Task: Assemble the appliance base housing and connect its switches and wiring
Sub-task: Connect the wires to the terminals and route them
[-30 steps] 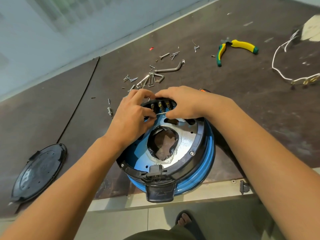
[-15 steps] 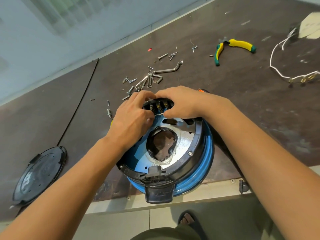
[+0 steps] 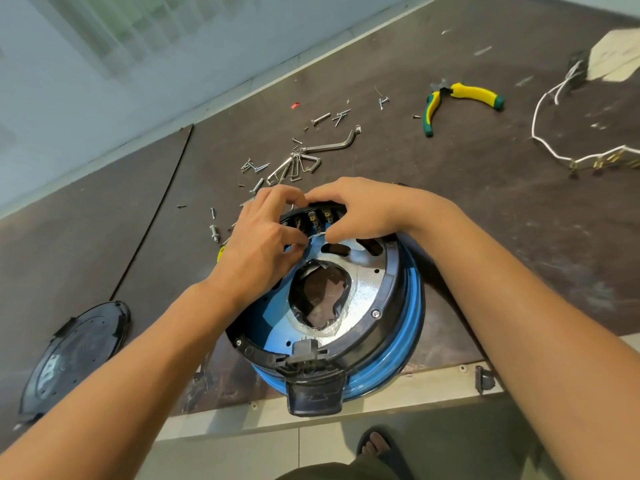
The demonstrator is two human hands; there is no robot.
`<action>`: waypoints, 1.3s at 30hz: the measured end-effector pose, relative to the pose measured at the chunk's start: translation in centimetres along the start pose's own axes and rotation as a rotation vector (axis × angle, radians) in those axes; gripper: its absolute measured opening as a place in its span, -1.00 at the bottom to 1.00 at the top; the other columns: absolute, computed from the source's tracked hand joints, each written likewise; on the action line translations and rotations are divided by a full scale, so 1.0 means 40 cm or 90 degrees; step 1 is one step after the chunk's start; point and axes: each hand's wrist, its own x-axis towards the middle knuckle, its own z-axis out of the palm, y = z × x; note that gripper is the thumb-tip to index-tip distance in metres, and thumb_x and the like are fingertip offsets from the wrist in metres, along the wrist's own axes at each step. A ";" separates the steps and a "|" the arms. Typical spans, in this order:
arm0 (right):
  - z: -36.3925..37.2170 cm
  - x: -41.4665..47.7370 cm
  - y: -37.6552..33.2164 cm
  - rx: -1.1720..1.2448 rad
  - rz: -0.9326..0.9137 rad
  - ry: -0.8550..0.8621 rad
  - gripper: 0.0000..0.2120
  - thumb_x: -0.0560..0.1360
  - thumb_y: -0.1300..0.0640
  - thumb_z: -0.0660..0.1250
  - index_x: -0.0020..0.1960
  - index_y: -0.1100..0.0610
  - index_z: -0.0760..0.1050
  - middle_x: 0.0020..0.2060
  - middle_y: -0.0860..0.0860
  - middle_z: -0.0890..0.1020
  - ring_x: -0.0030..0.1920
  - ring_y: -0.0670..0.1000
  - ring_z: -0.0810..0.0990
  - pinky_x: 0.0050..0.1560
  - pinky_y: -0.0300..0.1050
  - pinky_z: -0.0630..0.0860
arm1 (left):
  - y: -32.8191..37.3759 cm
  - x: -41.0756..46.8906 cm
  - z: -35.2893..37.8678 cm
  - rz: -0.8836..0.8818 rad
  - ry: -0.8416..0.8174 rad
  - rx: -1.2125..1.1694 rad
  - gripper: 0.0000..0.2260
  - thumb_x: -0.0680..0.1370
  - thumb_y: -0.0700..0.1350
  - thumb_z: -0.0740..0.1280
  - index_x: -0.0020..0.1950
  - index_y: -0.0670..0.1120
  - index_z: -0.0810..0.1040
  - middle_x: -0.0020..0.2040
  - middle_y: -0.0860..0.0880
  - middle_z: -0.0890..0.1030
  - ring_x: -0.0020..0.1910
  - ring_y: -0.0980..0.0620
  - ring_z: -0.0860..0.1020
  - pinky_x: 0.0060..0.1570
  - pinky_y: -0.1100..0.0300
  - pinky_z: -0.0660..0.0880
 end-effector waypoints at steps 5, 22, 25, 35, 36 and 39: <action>-0.022 0.023 -0.011 0.056 -0.047 -0.040 -0.45 0.46 0.29 0.38 0.41 -0.03 0.46 0.22 -0.19 0.58 0.17 -0.29 0.52 0.18 -0.41 0.39 | 0.005 0.001 0.004 0.041 0.037 0.072 -0.95 0.45 -0.11 0.51 -0.16 -0.07 0.74 -0.04 -0.12 0.50 -0.01 -0.15 0.43 -0.14 -0.10 0.43; 0.028 0.019 -0.004 0.149 0.035 0.038 -0.44 0.45 0.42 0.29 0.41 0.13 0.46 0.23 -0.03 0.63 0.08 -0.22 0.61 0.05 -0.43 0.51 | 0.045 -0.042 -0.024 -0.087 -0.064 0.146 -0.86 0.57 0.02 0.33 -0.05 0.06 0.68 -0.21 0.05 0.49 -0.22 -0.02 0.49 -0.23 0.06 0.47; 0.053 0.000 -0.023 0.156 0.048 0.064 -0.45 0.46 0.41 0.30 0.41 0.13 0.47 0.26 0.03 0.61 0.21 -0.03 0.60 0.27 -0.12 0.53 | 0.095 -0.074 -0.042 -0.297 -0.046 0.078 -0.82 0.56 0.05 0.30 -0.01 0.09 0.69 -0.17 0.04 0.66 -0.17 -0.06 0.60 -0.25 0.08 0.58; 0.106 -0.065 -0.069 0.130 0.086 0.163 -0.49 0.46 0.39 0.29 0.38 0.11 0.50 0.25 0.04 0.60 0.22 0.00 0.57 0.27 -0.09 0.49 | 0.151 -0.062 -0.091 -0.951 -0.007 -1.131 -0.72 0.65 -0.22 0.16 -0.23 -0.22 0.48 -0.52 -0.02 0.43 -0.66 0.18 0.38 -0.70 0.44 0.30; 0.108 -0.069 -0.072 0.123 0.085 0.169 -0.49 0.46 0.38 0.30 0.38 0.11 0.51 0.25 0.04 0.61 0.22 0.00 0.57 0.28 -0.08 0.49 | 0.157 -0.055 -0.090 -0.954 -0.006 -1.152 -0.72 0.66 -0.22 0.17 -0.24 -0.23 0.48 -0.53 -0.03 0.44 -0.67 0.18 0.40 -0.70 0.43 0.31; 0.112 -0.077 -0.077 0.113 0.076 0.184 -0.50 0.46 0.39 0.31 0.37 0.11 0.52 0.23 0.04 0.61 0.22 0.00 0.58 0.28 -0.09 0.50 | 0.179 -0.041 -0.078 -0.953 0.011 -1.187 -0.72 0.68 -0.22 0.17 -0.22 -0.23 0.48 -0.58 -0.04 0.48 -0.69 0.17 0.43 -0.70 0.42 0.34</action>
